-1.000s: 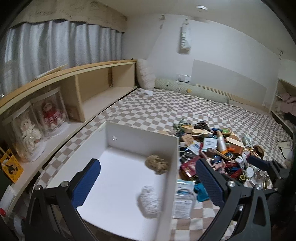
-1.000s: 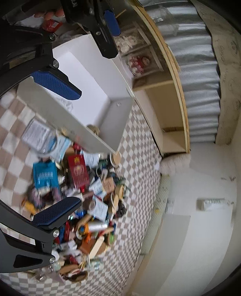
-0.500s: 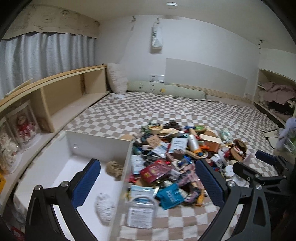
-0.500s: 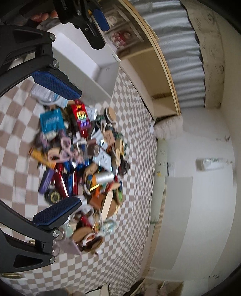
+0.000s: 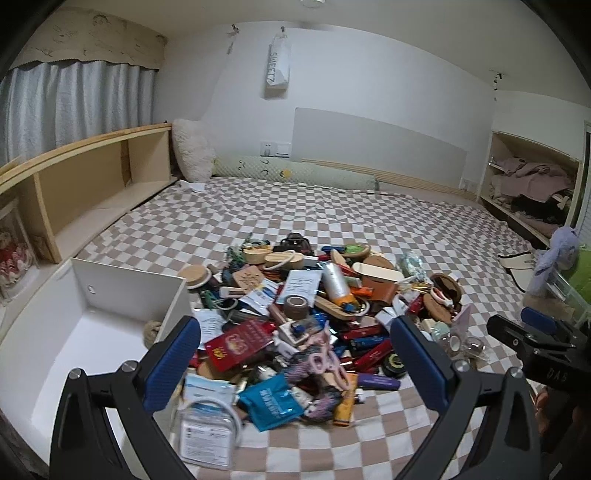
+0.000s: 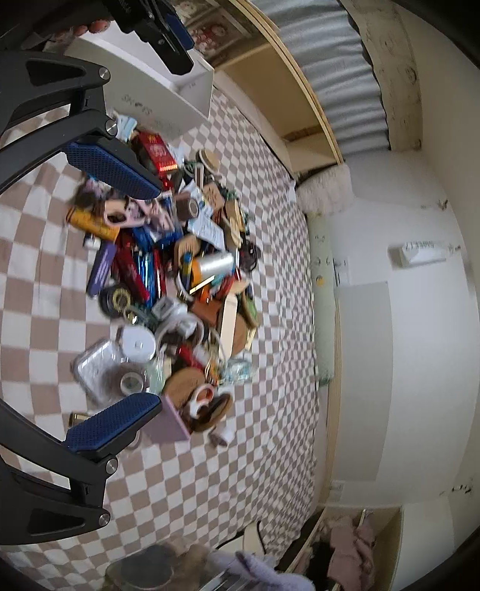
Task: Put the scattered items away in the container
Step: 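Withdraw both tools from the box back over the pile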
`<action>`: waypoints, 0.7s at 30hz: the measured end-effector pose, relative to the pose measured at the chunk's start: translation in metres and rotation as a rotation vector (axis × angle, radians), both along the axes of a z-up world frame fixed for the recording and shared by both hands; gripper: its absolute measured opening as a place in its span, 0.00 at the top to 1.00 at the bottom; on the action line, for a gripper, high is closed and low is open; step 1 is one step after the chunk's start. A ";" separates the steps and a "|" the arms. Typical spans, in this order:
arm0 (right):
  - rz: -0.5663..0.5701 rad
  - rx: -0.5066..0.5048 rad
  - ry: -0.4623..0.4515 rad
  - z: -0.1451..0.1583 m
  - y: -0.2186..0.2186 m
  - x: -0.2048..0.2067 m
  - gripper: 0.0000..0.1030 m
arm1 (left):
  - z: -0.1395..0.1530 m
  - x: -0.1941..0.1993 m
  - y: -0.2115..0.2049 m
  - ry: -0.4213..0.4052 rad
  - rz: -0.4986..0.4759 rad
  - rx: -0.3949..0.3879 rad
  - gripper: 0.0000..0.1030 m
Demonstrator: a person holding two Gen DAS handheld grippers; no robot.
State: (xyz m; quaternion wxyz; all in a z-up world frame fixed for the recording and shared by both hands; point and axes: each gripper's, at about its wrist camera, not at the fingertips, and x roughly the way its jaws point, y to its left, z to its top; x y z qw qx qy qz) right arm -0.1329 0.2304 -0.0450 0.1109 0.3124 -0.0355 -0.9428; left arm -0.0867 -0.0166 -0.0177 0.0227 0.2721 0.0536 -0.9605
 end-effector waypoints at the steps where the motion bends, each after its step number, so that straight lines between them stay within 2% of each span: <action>1: -0.009 0.002 0.000 -0.001 0.005 0.000 0.00 | -0.001 -0.002 0.003 -0.001 -0.003 0.000 0.00; 11: -0.063 -0.015 -0.002 -0.006 0.030 -0.007 0.00 | -0.008 -0.013 0.017 -0.003 -0.021 -0.021 0.00; 21: -0.058 -0.070 0.016 -0.020 0.027 -0.011 0.00 | -0.026 -0.020 0.007 -0.015 -0.024 -0.010 0.00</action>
